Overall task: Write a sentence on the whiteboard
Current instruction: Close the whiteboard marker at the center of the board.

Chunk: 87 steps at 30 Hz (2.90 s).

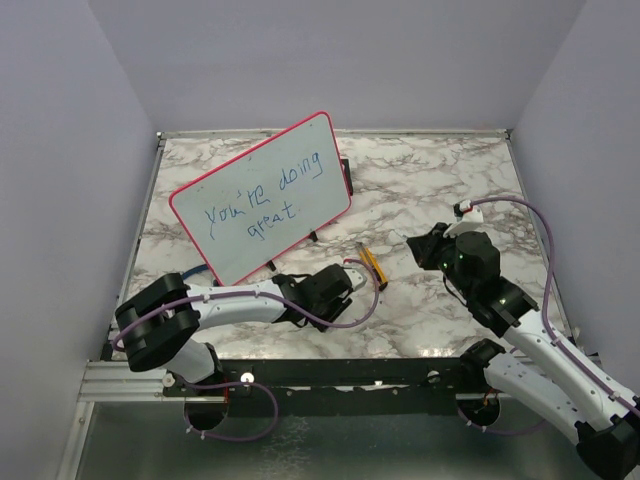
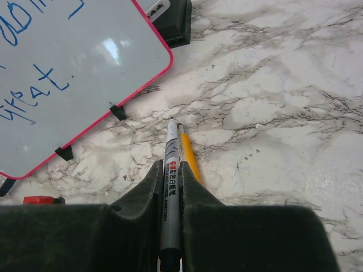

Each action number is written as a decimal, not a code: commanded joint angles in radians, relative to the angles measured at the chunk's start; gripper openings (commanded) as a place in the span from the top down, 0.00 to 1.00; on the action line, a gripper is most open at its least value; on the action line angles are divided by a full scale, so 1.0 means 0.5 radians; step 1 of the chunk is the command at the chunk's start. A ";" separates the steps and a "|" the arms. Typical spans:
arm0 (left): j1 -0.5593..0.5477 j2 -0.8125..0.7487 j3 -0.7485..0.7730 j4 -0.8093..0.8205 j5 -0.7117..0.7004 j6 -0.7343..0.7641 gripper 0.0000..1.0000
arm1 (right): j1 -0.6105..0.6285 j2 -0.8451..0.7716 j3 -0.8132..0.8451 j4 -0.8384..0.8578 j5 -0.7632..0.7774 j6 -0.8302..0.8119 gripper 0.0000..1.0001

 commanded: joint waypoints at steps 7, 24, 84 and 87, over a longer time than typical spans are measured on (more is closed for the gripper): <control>-0.011 0.080 0.010 0.035 -0.010 -0.015 0.65 | -0.013 0.002 -0.026 -0.008 0.016 -0.015 0.99; -0.036 -0.338 -0.002 0.048 -0.259 0.138 1.00 | -0.012 0.116 0.027 -0.106 -0.272 -0.116 1.00; -0.034 -1.046 -0.204 0.175 0.695 0.581 1.00 | -0.128 0.706 0.606 -0.906 -2.294 -0.425 1.00; -0.036 -1.054 -0.203 0.175 0.693 0.581 1.00 | -0.127 0.711 0.595 -0.888 -2.302 -0.419 1.00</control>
